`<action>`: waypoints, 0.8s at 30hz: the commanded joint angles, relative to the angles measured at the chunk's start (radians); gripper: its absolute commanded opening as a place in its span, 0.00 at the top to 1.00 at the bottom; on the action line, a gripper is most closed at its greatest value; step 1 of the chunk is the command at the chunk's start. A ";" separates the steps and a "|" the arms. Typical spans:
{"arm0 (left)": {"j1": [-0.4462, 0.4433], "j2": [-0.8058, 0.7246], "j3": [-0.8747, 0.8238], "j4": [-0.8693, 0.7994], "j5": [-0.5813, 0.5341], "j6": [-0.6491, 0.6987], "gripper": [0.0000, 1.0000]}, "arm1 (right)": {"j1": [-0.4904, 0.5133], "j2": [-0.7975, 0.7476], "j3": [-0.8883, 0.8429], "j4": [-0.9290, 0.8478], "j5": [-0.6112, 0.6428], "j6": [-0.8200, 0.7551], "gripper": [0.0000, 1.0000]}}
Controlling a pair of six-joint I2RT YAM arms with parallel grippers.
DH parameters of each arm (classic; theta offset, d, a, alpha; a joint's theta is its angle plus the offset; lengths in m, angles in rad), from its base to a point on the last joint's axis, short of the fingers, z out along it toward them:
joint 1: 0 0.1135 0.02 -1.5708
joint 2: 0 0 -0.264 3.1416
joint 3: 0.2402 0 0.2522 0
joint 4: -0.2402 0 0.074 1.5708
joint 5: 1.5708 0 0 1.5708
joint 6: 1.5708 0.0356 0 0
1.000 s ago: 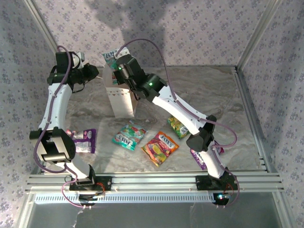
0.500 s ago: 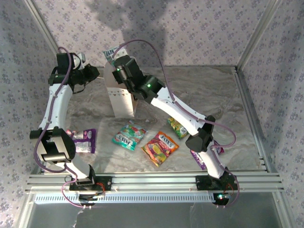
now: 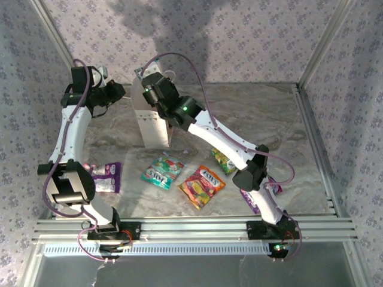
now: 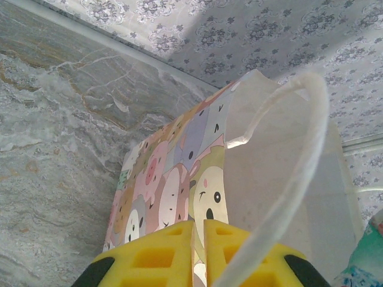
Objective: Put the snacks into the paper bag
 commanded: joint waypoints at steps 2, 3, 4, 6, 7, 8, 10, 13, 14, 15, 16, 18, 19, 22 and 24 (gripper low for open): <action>0.008 -0.032 0.006 0.017 0.026 -0.005 0.86 | 0.002 -0.001 0.008 -0.014 0.004 0.018 0.81; 0.008 -0.031 0.006 0.016 0.026 -0.004 0.86 | 0.003 -0.001 0.007 -0.014 0.000 0.021 0.80; 0.008 -0.033 0.005 0.015 0.028 -0.004 0.86 | 0.002 -0.002 0.008 -0.014 -0.001 0.026 0.78; 0.008 -0.034 0.005 0.012 0.026 -0.002 0.86 | 0.002 -0.003 0.009 -0.044 -0.006 0.036 0.74; 0.007 -0.034 0.005 0.011 0.026 -0.001 0.86 | 0.000 -0.004 0.010 -0.050 -0.008 0.040 0.73; 0.007 -0.036 0.005 0.010 0.026 -0.001 0.86 | 0.000 -0.005 0.010 -0.055 -0.012 0.044 0.72; 0.008 -0.036 0.002 0.008 0.027 -0.001 0.86 | -0.002 -0.008 0.014 -0.066 -0.017 0.053 0.72; 0.007 -0.036 0.002 0.006 0.029 -0.001 0.86 | -0.006 -0.015 0.018 -0.083 -0.016 0.065 0.73; 0.008 -0.036 0.001 0.004 0.030 -0.001 0.86 | -0.007 -0.019 0.021 -0.087 -0.019 0.069 0.73; 0.007 -0.037 0.002 0.003 0.030 -0.001 0.86 | -0.009 -0.024 0.019 -0.093 -0.020 0.074 0.74; 0.006 -0.038 0.002 0.001 0.030 -0.001 0.87 | -0.010 -0.031 0.019 -0.099 -0.022 0.079 0.73; 0.007 -0.039 0.002 -0.001 0.033 0.001 0.86 | -0.015 -0.041 0.020 -0.110 -0.026 0.090 0.73; 0.007 -0.040 0.003 -0.002 0.034 0.001 0.86 | -0.018 -0.048 0.018 -0.115 -0.026 0.097 0.73; 0.005 -0.045 0.005 -0.007 0.040 0.004 0.86 | -0.027 -0.065 0.005 -0.120 -0.023 0.108 0.73; 0.006 -0.046 0.005 -0.009 0.039 0.004 0.85 | -0.037 -0.076 -0.003 -0.126 -0.021 0.117 0.73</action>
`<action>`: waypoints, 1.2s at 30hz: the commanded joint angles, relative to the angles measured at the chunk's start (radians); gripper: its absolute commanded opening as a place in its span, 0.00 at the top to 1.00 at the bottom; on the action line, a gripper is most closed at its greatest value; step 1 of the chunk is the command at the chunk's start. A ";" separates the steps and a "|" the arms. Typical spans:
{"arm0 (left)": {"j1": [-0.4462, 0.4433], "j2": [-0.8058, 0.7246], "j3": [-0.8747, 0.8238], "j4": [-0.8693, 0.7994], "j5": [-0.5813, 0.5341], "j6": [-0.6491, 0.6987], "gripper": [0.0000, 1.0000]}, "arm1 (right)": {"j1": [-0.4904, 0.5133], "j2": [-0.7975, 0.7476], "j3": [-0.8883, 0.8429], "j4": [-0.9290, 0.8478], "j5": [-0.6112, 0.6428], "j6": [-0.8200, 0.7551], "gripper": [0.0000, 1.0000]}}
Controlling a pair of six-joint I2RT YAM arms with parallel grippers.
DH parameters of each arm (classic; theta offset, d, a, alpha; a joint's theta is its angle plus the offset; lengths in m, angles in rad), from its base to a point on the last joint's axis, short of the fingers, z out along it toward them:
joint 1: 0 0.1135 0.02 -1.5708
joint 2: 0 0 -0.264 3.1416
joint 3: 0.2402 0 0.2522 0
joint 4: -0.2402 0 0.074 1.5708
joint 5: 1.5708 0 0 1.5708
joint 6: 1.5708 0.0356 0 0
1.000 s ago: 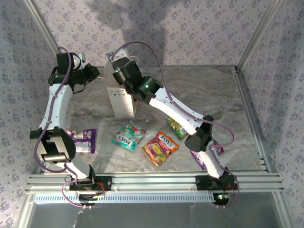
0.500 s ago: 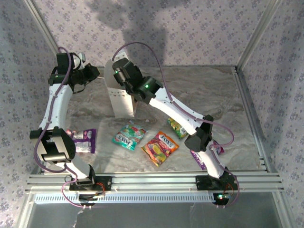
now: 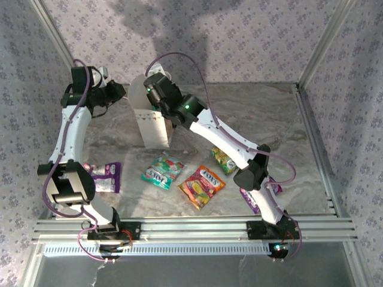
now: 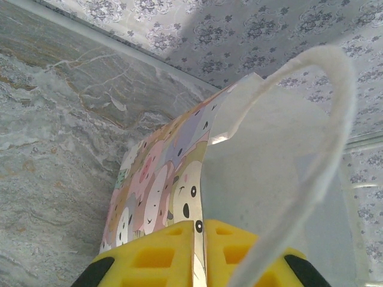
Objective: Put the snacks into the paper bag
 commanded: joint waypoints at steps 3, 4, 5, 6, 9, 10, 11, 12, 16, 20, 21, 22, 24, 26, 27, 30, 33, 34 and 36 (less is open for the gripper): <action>0.005 -0.045 0.005 -0.011 0.034 0.006 0.85 | -0.026 -0.086 -0.015 -0.042 0.002 0.054 0.73; 0.005 -0.045 0.006 -0.014 0.035 0.008 0.83 | -0.031 -0.097 -0.026 -0.042 0.000 0.058 0.73; 0.003 -0.043 0.008 -0.019 0.036 0.010 0.81 | -0.034 -0.110 -0.039 -0.042 0.000 0.060 0.73; 0.002 -0.041 0.011 -0.025 0.033 0.012 0.77 | -0.039 -0.126 -0.057 -0.039 -0.002 0.061 0.71; -0.008 -0.031 0.032 -0.060 0.033 0.032 0.71 | -0.057 -0.180 -0.117 -0.034 -0.009 0.076 0.65; -0.016 -0.023 0.042 -0.078 0.033 0.047 0.69 | -0.063 -0.201 -0.140 -0.033 -0.014 0.089 0.62; -0.024 -0.016 0.058 -0.096 0.028 0.060 0.67 | -0.073 -0.220 -0.163 -0.032 -0.019 0.099 0.61; -0.035 -0.008 0.075 -0.127 0.013 0.073 0.66 | -0.083 -0.242 -0.191 -0.031 -0.023 0.113 0.59; -0.070 0.022 0.124 -0.203 -0.060 0.097 0.64 | -0.127 -0.340 -0.312 -0.019 -0.038 0.159 0.55; -0.095 0.042 0.149 -0.229 -0.088 0.099 0.62 | -0.176 -0.445 -0.452 0.000 -0.044 0.207 0.52; -0.101 0.048 0.157 -0.239 -0.101 0.097 0.62 | -0.189 -0.473 -0.493 0.006 -0.054 0.222 0.51; -0.108 0.057 0.168 -0.252 -0.122 0.097 0.62 | -0.204 -0.502 -0.533 0.011 -0.067 0.238 0.50; -0.125 0.071 0.192 -0.285 -0.172 0.100 0.61 | -0.233 -0.553 -0.602 0.020 -0.090 0.267 0.47; -0.144 0.085 0.213 -0.321 -0.235 0.107 0.60 | -0.263 -0.598 -0.666 0.024 -0.123 0.291 0.45; -0.149 0.090 0.220 -0.332 -0.256 0.109 0.60 | -0.273 -0.615 -0.689 0.022 -0.133 0.297 0.44; -0.168 0.103 0.235 -0.361 -0.313 0.110 0.59 | -0.307 -0.664 -0.749 0.006 -0.155 0.309 0.42; -0.182 0.111 0.246 -0.374 -0.327 0.111 0.59 | -0.342 -0.706 -0.812 -0.005 -0.177 0.331 0.41; -0.186 0.113 0.251 -0.373 -0.322 0.111 0.59 | -0.356 -0.721 -0.833 -0.007 -0.187 0.340 0.41; -0.190 0.111 0.259 -0.370 -0.302 0.111 0.59 | -0.379 -0.744 -0.868 -0.015 -0.205 0.355 0.41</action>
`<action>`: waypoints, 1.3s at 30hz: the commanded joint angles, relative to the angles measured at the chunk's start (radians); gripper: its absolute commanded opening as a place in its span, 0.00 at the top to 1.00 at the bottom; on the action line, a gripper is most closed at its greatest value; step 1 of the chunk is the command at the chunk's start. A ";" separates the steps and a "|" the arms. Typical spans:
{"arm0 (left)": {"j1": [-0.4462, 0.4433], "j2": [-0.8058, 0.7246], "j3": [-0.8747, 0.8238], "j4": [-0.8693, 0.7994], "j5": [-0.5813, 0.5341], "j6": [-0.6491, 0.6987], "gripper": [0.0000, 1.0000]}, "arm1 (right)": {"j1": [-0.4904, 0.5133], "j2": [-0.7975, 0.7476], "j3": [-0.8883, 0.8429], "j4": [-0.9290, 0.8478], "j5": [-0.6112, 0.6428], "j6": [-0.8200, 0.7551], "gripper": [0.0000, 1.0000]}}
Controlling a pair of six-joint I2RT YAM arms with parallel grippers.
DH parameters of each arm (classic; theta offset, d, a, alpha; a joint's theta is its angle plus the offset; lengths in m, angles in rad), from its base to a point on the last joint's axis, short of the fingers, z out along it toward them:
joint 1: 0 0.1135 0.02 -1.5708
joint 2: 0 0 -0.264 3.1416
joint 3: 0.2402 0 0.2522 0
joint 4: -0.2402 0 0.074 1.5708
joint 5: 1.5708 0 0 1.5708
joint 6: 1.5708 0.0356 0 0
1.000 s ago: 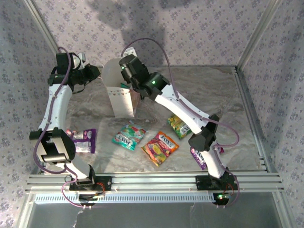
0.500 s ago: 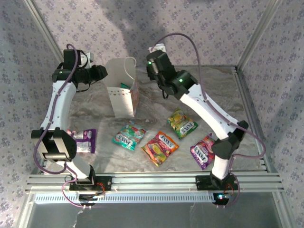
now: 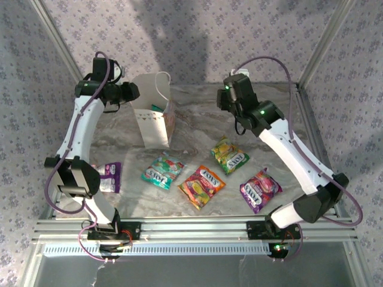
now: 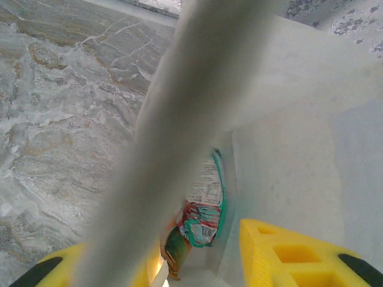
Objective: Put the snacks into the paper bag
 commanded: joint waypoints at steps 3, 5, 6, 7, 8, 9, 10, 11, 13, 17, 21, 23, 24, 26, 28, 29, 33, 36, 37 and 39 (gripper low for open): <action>-0.012 0.009 0.043 -0.052 0.029 0.013 0.59 | -0.056 -0.072 -0.081 -0.017 -0.048 0.062 0.41; -0.012 -0.001 0.051 -0.042 0.052 0.013 0.59 | -0.073 -0.086 -0.101 -0.012 -0.058 0.066 0.41; -0.012 -0.006 0.054 -0.041 0.052 0.011 0.59 | -0.078 -0.090 -0.104 -0.009 -0.061 0.068 0.41; -0.012 -0.012 0.057 -0.042 0.048 0.011 0.59 | -0.084 -0.094 -0.108 -0.006 -0.067 0.069 0.41; -0.012 -0.019 0.057 -0.046 0.037 0.013 0.59 | -0.090 -0.094 -0.109 -0.004 -0.072 0.069 0.41; -0.012 -0.025 0.057 -0.051 0.023 0.014 0.59 | -0.093 -0.093 -0.110 -0.003 -0.077 0.067 0.41; -0.013 -0.031 0.056 -0.060 0.001 0.018 0.58 | -0.098 -0.093 -0.110 0.000 -0.080 0.066 0.41; -0.012 -0.033 0.058 -0.075 -0.021 0.023 0.58 | -0.099 -0.092 -0.113 0.002 -0.085 0.066 0.41; -0.012 -0.033 0.064 -0.105 -0.059 0.034 0.58 | -0.108 -0.089 -0.115 0.003 -0.092 0.066 0.41; -0.012 -0.033 0.063 -0.128 -0.084 0.048 0.58 | -0.115 -0.088 -0.122 0.007 -0.099 0.071 0.41; -0.012 -0.034 0.066 -0.119 -0.078 0.049 0.58 | -0.122 -0.087 -0.125 0.002 -0.100 0.074 0.41; -0.012 -0.034 0.071 -0.115 -0.069 0.051 0.57 | -0.123 -0.088 -0.127 0.001 -0.099 0.073 0.41; -0.013 -0.036 0.072 -0.109 -0.057 0.051 0.57 | -0.124 -0.090 -0.128 0.001 -0.098 0.072 0.41; -0.012 -0.041 0.073 -0.093 -0.020 0.052 0.57 | -0.127 -0.090 -0.130 0.000 -0.094 0.071 0.41; -0.012 -0.047 0.076 -0.075 0.022 0.050 0.57 | -0.131 -0.091 -0.134 0.002 -0.092 0.072 0.41; -0.013 -0.049 0.083 -0.074 0.040 0.046 0.57 | -0.132 -0.092 -0.134 0.000 -0.094 0.074 0.41; -0.011 -0.057 0.106 -0.090 0.028 0.027 0.57 | -0.137 -0.093 -0.143 0.005 -0.103 0.077 0.40; -0.011 -0.051 0.113 -0.130 -0.026 0.027 0.57 | -0.140 -0.093 -0.145 0.003 -0.108 0.075 0.41; -0.011 -0.048 0.114 -0.144 -0.043 0.028 0.56 | -0.141 -0.094 -0.145 0.001 -0.108 0.074 0.41; -0.011 -0.045 0.112 -0.162 -0.065 0.031 0.57 | -0.141 -0.095 -0.145 -0.002 -0.107 0.072 0.41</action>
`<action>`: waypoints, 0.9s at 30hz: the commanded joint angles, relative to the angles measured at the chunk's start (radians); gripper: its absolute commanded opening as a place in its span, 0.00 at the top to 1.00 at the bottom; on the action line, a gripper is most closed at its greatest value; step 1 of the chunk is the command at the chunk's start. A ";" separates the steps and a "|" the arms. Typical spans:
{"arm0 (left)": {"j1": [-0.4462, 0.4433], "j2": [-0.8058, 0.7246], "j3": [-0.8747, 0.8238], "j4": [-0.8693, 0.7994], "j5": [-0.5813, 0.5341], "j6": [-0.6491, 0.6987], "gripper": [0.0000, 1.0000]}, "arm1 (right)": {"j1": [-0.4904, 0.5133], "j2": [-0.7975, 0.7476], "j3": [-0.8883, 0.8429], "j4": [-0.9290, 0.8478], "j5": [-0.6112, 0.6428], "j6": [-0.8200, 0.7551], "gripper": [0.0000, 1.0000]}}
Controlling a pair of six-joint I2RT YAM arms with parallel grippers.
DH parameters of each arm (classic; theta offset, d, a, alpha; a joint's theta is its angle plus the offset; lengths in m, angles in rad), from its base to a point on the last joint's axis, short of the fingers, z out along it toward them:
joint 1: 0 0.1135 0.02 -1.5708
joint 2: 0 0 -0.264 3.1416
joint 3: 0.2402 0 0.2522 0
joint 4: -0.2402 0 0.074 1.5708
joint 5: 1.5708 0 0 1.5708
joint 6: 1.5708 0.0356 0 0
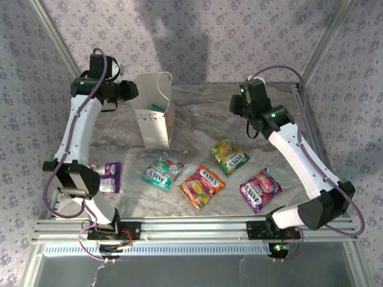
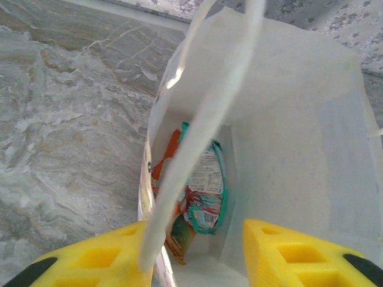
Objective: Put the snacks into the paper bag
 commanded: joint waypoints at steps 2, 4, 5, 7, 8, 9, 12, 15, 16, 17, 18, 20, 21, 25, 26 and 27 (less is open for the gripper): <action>-0.005 -0.033 0.024 -0.071 -0.060 0.001 0.56 | -0.009 -0.026 -0.006 -0.003 -0.009 0.013 0.40; -0.003 -0.038 0.015 -0.075 -0.079 0.003 0.56 | -0.009 -0.027 -0.006 -0.003 -0.010 0.015 0.40; -0.001 -0.040 0.010 -0.074 -0.083 0.006 0.56 | -0.010 -0.027 -0.006 -0.004 -0.011 0.015 0.40; 0.001 -0.037 0.001 -0.069 -0.084 0.010 0.55 | -0.009 -0.027 -0.006 -0.003 -0.012 0.016 0.40; 0.002 -0.033 -0.003 -0.060 -0.083 0.011 0.54 | -0.009 -0.027 -0.006 -0.003 -0.012 0.016 0.40; 0.002 -0.029 -0.008 -0.052 -0.078 0.012 0.54 | -0.010 -0.027 -0.006 -0.003 -0.012 0.018 0.40; 0.002 0.000 -0.006 -0.026 -0.056 0.012 0.53 | -0.009 -0.025 -0.008 -0.003 -0.013 0.018 0.40; 0.002 0.040 0.015 -0.020 -0.059 0.002 0.53 | -0.009 -0.021 -0.008 -0.007 -0.021 0.016 0.40; 0.001 0.051 0.022 -0.016 -0.060 -0.003 0.54 | -0.009 -0.018 -0.007 -0.012 -0.023 0.013 0.40; 0.002 0.066 0.030 -0.013 -0.057 -0.007 0.54 | -0.009 -0.015 -0.005 -0.015 -0.022 0.012 0.40; 0.002 0.076 0.039 -0.010 -0.052 -0.009 0.54 | -0.009 -0.012 -0.005 -0.019 -0.021 0.011 0.40; 0.002 0.100 0.055 -0.009 -0.045 -0.016 0.55 | -0.011 -0.007 -0.002 -0.026 -0.019 0.012 0.40; 0.002 0.109 0.077 -0.007 -0.044 -0.018 0.56 | -0.012 -0.003 -0.001 -0.029 -0.018 0.012 0.40; 0.001 0.137 0.104 -0.007 -0.039 -0.031 0.62 | -0.016 0.009 0.001 -0.036 -0.021 0.013 0.40; 0.001 0.143 0.108 -0.007 -0.038 -0.033 0.64 | -0.018 0.011 0.001 -0.040 -0.023 0.013 0.39; 0.001 0.148 0.110 -0.007 -0.033 -0.036 0.66 | -0.019 0.012 0.002 -0.041 -0.023 0.013 0.40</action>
